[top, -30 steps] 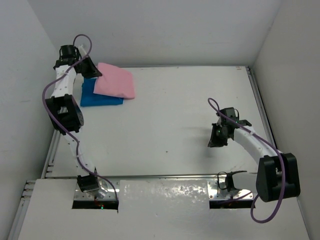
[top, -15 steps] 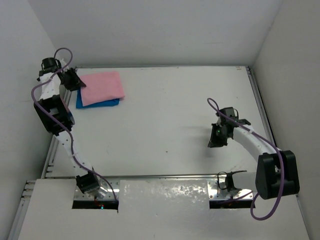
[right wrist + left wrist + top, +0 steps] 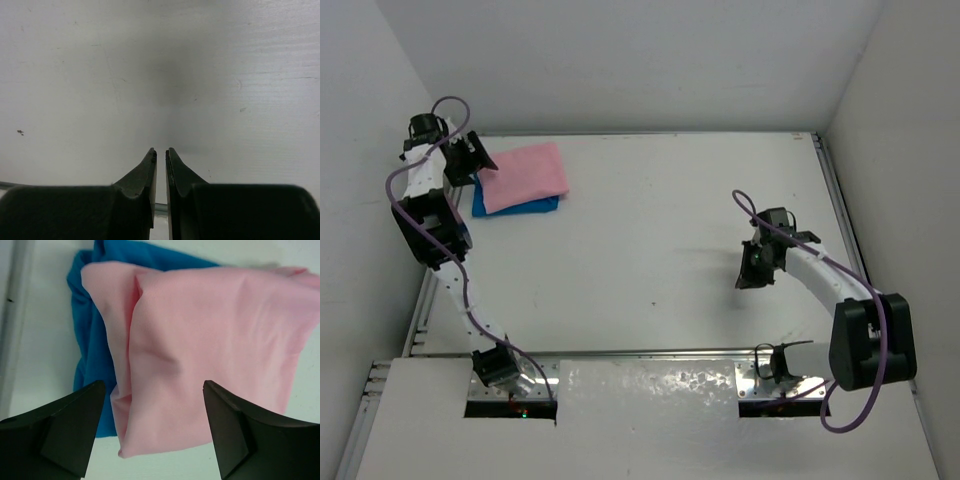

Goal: Fold and stack the t-shirts
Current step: Put the neatly folded tshirt into the corner of the board with the left arm

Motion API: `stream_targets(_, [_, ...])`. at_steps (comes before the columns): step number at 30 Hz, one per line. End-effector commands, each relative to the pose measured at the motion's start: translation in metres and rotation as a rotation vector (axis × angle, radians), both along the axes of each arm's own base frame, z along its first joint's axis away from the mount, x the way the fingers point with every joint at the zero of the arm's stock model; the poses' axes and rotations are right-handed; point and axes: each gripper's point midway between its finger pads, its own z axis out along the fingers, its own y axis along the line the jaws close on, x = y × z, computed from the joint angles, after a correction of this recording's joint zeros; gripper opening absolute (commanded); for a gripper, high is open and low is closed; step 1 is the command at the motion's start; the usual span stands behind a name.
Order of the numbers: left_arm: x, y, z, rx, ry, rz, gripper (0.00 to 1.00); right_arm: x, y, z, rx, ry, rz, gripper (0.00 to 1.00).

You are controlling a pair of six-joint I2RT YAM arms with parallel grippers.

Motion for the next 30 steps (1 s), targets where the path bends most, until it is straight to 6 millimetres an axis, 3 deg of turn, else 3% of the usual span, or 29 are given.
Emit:
stream_targets(1, [0.020, 0.004, 0.102, 0.166, -0.206, 0.042, 0.77, 0.015, -0.002, 0.012, -0.013, -0.040, 0.019, 0.11])
stream_targets(4, [0.020, -0.016, 0.109, 0.169, -0.211, 0.016, 0.77, 0.016, -0.003, 0.012, -0.017, -0.044, 0.027, 0.11])
stream_targets(7, [0.001, -0.028, 0.086, 0.236, -0.090, -0.009, 0.77, 0.016, -0.001, 0.011, -0.010, -0.047, 0.026, 0.11])
stream_targets(8, [-0.004, -0.036, 0.089, 0.258, -0.086, -0.031, 0.77, 0.016, -0.001, 0.011, -0.007, -0.046, 0.026, 0.11])
stream_targets(9, [-0.012, -0.045, 0.073, 0.229, -0.060, -0.054, 0.76, 0.017, 0.000, 0.010, -0.005, -0.048, 0.028, 0.11])
stream_targets(13, [-0.015, -0.069, 0.066, 0.123, -0.143, -0.103, 0.71, 0.021, 0.001, 0.010, -0.002, -0.053, 0.029, 0.11])
stream_targets(14, [-0.011, -0.072, 0.060, 0.097, -0.152, -0.107, 0.69, 0.022, 0.002, 0.011, 0.007, -0.057, 0.030, 0.11])
stream_targets(15, [-0.010, -0.076, 0.056, 0.069, -0.148, -0.119, 0.60, 0.024, 0.003, 0.013, 0.010, -0.063, 0.029, 0.11])
stream_targets(18, [-0.009, -0.077, 0.031, 0.003, -0.089, -0.119, 0.22, 0.027, 0.002, 0.016, 0.007, -0.072, 0.033, 0.11])
stream_targets(23, [-0.022, -0.067, -0.014, 0.009, 0.021, -0.082, 0.10, 0.026, 0.004, 0.014, 0.017, -0.083, 0.017, 0.11])
stream_targets(28, [-0.039, -0.058, -0.038, 0.040, 0.113, -0.049, 0.06, 0.026, 0.004, 0.012, 0.021, -0.087, 0.007, 0.11])
stream_targets(30, [-0.040, -0.057, -0.035, 0.039, 0.123, -0.051, 0.03, 0.027, 0.004, 0.012, 0.022, -0.092, 0.005, 0.11])
